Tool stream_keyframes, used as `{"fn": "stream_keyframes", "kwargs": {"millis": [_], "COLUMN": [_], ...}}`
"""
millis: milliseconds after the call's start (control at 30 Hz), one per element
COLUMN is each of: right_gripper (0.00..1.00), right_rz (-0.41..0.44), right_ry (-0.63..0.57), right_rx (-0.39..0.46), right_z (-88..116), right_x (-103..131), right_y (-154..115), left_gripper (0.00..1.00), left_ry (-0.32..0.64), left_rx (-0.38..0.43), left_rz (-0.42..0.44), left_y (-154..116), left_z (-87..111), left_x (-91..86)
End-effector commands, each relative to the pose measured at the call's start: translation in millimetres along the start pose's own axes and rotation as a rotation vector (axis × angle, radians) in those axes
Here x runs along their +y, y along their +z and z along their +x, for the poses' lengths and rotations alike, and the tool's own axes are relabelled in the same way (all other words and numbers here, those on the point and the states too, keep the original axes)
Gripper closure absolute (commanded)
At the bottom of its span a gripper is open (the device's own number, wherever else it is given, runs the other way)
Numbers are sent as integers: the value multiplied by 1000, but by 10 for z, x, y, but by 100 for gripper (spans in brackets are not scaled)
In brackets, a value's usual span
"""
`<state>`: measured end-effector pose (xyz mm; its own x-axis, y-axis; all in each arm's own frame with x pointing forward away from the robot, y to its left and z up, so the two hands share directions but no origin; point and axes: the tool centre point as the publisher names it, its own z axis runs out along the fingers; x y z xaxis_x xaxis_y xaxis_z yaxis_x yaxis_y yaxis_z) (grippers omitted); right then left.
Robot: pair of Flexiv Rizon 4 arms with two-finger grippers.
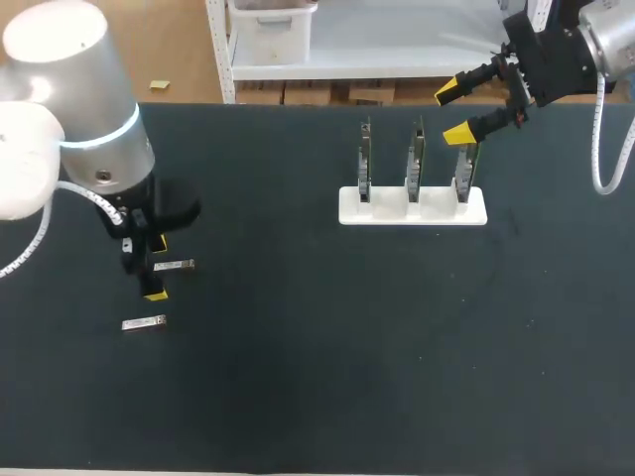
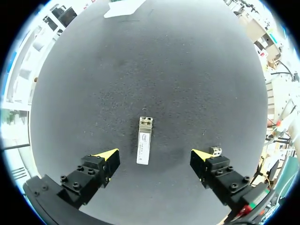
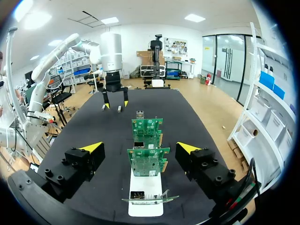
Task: Pick up the optical module with the left hand, and insert it into the network port with the right hand.
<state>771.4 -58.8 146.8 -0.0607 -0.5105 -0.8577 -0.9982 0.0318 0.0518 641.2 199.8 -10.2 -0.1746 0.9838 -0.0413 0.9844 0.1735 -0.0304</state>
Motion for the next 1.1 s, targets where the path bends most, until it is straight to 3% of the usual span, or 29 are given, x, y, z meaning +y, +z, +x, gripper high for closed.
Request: {"fn": "stream_keyframes", "kwargs": {"millis": [33,1100], "right_gripper": [0,0], "right_rz": [3,3], "right_ry": [-1,-1], "right_rx": [-1,-1], "right_z": [2,2], "right_x": [13,13], "right_y": [-1,-1], "left_gripper": [0,0], "left_ry": [-8,-14], "left_rx": [-13,28], "left_rz": [9,-31], "left_y": [20,104], "left_z": [-20,-39], "left_x": [57,49]}}
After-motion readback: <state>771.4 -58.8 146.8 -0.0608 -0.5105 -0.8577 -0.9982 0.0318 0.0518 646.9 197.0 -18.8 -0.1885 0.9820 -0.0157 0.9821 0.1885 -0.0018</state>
